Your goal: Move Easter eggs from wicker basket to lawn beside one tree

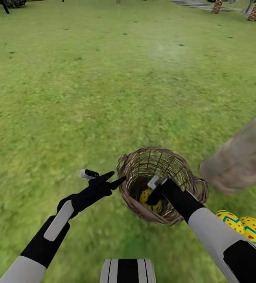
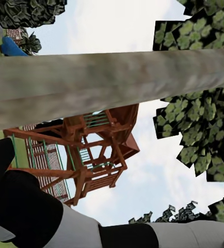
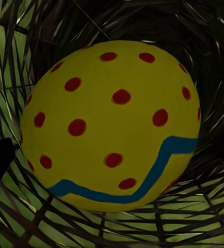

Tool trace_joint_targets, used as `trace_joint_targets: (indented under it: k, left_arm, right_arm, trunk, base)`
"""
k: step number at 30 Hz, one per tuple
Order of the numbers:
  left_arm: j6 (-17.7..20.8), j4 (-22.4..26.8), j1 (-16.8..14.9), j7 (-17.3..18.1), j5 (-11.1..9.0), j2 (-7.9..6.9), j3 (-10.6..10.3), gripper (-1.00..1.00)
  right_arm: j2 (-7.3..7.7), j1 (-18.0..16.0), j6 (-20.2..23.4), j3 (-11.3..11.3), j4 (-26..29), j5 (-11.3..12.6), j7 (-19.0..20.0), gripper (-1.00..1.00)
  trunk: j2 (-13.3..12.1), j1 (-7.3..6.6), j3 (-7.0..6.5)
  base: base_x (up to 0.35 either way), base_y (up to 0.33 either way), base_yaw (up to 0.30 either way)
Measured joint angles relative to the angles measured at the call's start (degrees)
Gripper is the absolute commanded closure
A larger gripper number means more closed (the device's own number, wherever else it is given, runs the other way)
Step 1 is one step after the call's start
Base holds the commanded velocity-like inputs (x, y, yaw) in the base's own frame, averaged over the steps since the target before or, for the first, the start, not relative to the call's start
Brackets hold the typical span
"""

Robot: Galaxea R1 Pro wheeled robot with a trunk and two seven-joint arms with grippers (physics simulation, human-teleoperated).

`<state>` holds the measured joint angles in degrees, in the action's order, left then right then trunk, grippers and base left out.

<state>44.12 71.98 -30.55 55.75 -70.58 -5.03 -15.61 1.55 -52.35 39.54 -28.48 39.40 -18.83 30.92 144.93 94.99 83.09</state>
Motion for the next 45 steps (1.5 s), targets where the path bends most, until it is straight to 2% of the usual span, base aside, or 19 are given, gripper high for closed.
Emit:
trace_joint_targets:
  k: [11,13,19,20,36,45]
  left_arm:
    - [0.0,-0.08,0.0,0.0,0.07,-0.02,0.0,-1.0]
    - [0.0,-0.09,0.0,0.0,0.08,-0.02,0.0,-1.0]
    - [0.0,-0.14,0.0,0.0,0.08,-0.02,0.0,-1.0]
    - [0.0,-0.15,0.0,0.0,0.08,-0.02,0.0,-1.0]
    - [0.01,-0.74,0.0,-0.09,-0.15,-0.01,0.0,-1.0]
    - [0.0,-2.29,0.0,0.08,-0.18,0.07,0.0,-1.0]
  right_arm:
    - [-0.02,0.0,0.03,0.0,0.3,-0.16,-0.08,-1.0]
    - [-0.02,-0.06,-0.34,0.03,0.46,-0.98,-0.3,-1.0]
    - [-0.04,-0.05,-0.26,0.02,3.03,-0.94,-0.49,-1.0]
    - [-0.06,-0.05,-0.26,0.02,3.43,-0.97,-0.49,1.0]
    - [-0.27,-0.02,-0.06,-0.18,5.32,-0.7,-0.17,1.0]
    - [-0.29,0.04,0.21,-0.18,4.1,-0.03,-0.11,1.0]
  trunk:
    - [0.15,0.28,2.44]
    - [0.18,0.32,2.87]
    - [0.26,0.48,4.2]
    - [0.27,0.5,4.43]
    - [0.32,0.58,5.1]
    - [0.28,0.5,4.43]
  base:
    - [0.0,0.0,0.0]
    - [0.0,0.0,0.0]
    - [0.0,0.0,0.0]
    - [0.0,0.0,0.0]
    - [0.0,0.0,0.0]
    - [0.0,0.0,0.0]
